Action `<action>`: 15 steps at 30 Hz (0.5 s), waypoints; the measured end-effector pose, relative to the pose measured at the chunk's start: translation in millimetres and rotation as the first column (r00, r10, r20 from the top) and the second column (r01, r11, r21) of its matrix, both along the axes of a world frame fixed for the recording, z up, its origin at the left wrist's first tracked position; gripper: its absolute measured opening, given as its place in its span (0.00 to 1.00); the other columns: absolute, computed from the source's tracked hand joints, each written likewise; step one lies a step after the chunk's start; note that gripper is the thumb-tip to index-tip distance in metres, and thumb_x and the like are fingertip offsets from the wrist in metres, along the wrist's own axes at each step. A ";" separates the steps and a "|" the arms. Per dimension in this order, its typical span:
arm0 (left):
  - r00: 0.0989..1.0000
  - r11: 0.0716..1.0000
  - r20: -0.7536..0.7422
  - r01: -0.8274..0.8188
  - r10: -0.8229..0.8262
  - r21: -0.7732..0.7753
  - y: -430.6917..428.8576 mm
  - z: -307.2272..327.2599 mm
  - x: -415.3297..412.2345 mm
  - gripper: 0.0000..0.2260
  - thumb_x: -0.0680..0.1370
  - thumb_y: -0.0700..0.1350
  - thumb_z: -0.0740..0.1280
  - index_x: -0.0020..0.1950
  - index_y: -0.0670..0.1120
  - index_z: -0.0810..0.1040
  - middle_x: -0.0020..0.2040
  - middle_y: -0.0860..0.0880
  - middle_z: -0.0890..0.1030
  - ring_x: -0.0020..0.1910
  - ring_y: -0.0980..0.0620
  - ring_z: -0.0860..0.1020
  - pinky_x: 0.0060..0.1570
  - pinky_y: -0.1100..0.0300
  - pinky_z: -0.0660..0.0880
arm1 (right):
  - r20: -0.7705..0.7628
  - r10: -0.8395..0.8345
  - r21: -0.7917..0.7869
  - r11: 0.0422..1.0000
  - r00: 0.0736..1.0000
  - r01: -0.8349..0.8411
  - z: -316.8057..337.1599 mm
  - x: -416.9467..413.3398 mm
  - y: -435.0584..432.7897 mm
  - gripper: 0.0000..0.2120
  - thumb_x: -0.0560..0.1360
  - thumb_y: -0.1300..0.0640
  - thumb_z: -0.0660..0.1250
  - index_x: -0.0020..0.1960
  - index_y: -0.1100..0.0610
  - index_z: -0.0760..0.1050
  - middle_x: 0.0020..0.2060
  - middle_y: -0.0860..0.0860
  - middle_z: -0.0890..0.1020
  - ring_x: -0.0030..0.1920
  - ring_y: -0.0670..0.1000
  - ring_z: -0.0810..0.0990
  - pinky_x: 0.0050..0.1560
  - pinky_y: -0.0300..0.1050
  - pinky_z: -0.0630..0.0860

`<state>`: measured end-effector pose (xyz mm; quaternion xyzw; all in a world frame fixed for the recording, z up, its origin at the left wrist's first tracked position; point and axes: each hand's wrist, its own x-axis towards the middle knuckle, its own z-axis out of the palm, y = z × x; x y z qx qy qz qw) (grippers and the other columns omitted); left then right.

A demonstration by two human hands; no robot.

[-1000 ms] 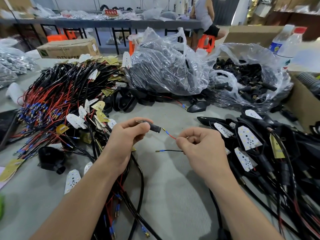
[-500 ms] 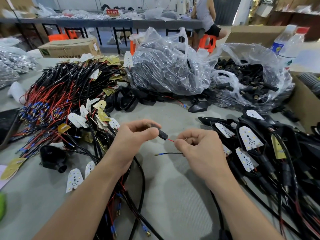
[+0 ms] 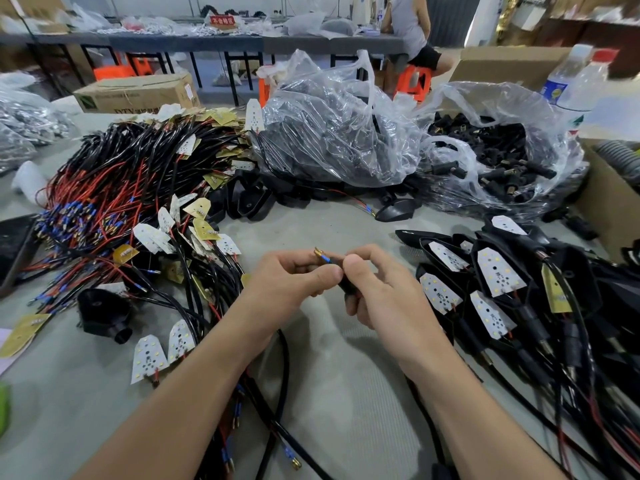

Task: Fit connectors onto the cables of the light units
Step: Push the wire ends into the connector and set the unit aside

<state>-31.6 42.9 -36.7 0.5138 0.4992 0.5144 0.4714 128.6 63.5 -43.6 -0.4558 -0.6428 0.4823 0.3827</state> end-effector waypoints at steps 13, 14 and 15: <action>0.989 0.997 -0.131 -0.074 0.073 0.001 2.4 -5.6 7.9 0.13 0.77 0.45 0.74 0.32 0.52 0.86 0.29 0.50 0.82 0.29 0.56 0.75 0.33 0.66 0.74 | 0.036 -0.062 0.066 0.996 0.997 0.060 -8.4 -3.8 -0.4 0.16 0.64 0.51 0.73 0.50 0.44 0.73 0.40 0.44 0.83 0.31 0.43 0.78 0.33 0.35 0.72; 0.989 0.998 -0.137 -0.062 0.062 0.007 2.8 -5.5 7.4 0.12 0.77 0.45 0.74 0.33 0.53 0.87 0.29 0.50 0.82 0.29 0.56 0.75 0.34 0.67 0.73 | 0.022 -0.060 0.045 0.997 0.998 0.059 -9.1 -4.2 0.0 0.16 0.64 0.51 0.72 0.50 0.44 0.73 0.41 0.44 0.83 0.33 0.45 0.79 0.35 0.38 0.74; 0.988 0.998 -0.140 -0.064 0.065 0.013 3.4 -5.6 7.0 0.11 0.77 0.47 0.74 0.35 0.53 0.87 0.29 0.50 0.81 0.30 0.56 0.75 0.34 0.67 0.73 | 0.007 -0.060 0.029 0.998 0.998 0.060 -9.2 -4.5 0.8 0.15 0.65 0.51 0.72 0.50 0.44 0.74 0.42 0.45 0.83 0.36 0.46 0.80 0.38 0.41 0.75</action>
